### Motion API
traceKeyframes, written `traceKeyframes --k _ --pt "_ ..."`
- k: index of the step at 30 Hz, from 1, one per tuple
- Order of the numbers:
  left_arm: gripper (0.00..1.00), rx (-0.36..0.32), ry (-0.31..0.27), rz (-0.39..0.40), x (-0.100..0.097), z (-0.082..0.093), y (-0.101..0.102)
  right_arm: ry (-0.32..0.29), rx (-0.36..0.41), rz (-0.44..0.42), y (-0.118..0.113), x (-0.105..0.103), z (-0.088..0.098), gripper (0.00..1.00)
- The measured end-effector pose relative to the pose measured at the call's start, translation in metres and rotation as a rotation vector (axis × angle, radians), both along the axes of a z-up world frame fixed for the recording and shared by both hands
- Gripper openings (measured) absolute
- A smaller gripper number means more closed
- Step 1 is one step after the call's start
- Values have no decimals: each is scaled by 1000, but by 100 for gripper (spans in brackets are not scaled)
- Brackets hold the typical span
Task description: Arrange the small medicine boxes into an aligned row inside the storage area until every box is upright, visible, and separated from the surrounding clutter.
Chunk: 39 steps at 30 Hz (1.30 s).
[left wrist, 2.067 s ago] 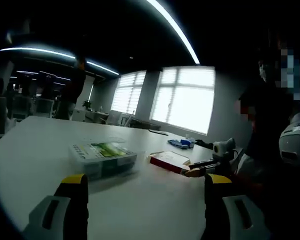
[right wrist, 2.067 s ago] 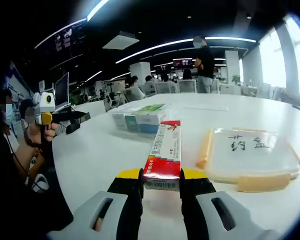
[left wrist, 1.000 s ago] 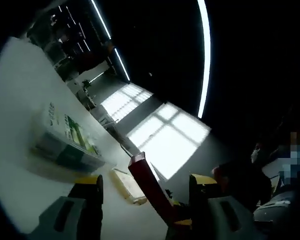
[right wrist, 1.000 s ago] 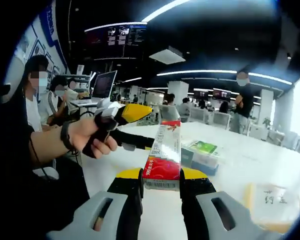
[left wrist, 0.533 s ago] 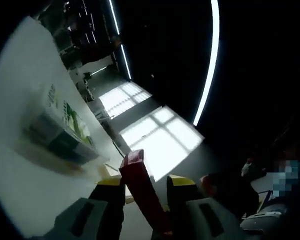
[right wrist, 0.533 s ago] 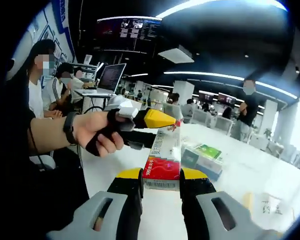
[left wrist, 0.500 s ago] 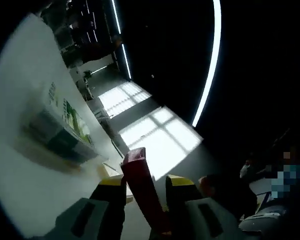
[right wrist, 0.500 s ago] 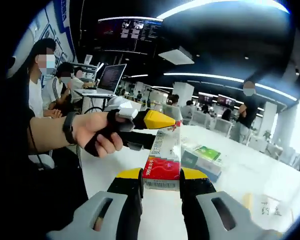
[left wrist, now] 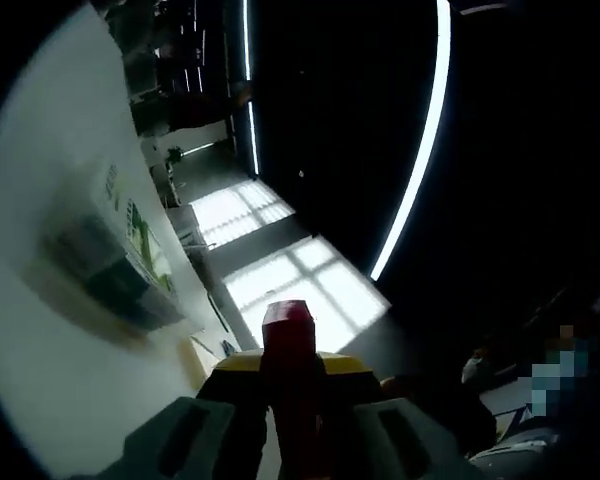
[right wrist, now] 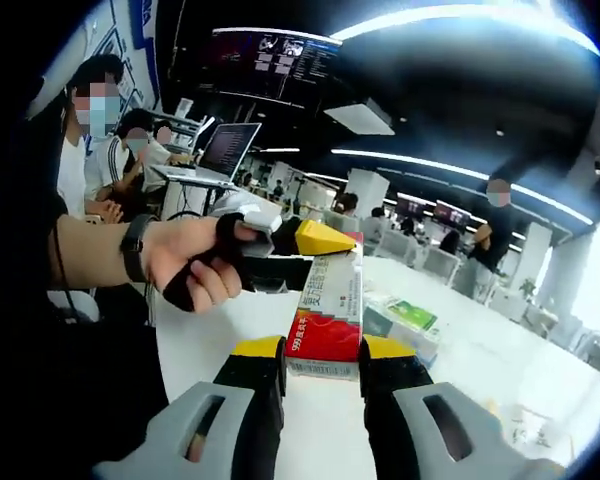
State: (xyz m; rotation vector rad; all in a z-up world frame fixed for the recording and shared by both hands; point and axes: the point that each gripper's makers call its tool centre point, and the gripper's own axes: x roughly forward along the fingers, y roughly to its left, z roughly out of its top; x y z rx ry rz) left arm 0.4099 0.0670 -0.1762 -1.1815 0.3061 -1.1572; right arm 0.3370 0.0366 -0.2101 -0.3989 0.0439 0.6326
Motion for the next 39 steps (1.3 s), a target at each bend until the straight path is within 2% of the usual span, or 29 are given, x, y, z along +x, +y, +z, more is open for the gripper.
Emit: traceKeyframes --k 7,15,18,19,20,22,23,26,28,31,32,34,35,37,39 --pt "15 7 -10 7 -1 4 0 -19 -15 19 -1 1 1 28" --pt "15 -6 -24 23 4 11 8 -40 3 51 1 1 7 30" --pt "15 -18 -39 27 5 14 13 -31 48 64 -2 0 10 36" --pt "15 -18 -51 23 4 16 14 23 105 71 -3 0 8 40" --pt "15 -38 -79 38 4 21 18 42 153 81 -4 0 10 42" --pt "15 -28 -76 31 4 20 19 110 270 106 -6 -1 12 44" --pt "15 -32 -99 36 3 22 20 142 335 139 -4 -4 14 44" --pt "15 -55 -116 13 0 25 19 243 491 220 -2 -6 19 42" --pt "15 -71 -123 8 0 26 19 317 615 264 0 -6 24 46" --pt "15 -66 -151 0 -5 29 15 409 821 321 -5 -4 35 44" --pt "15 -70 -159 -7 -6 30 14 442 866 333 -7 -2 35 42" --pt "15 -90 -156 -15 -9 32 12 500 883 384 -6 -4 32 39" --pt "15 -103 -149 -30 -10 33 11 533 894 381 -6 -3 29 39" --pt "15 -105 -144 -27 -9 33 11 540 906 380 -6 -1 27 36" --pt "15 -99 -141 -32 -9 32 8 577 951 384 -7 -2 27 29"
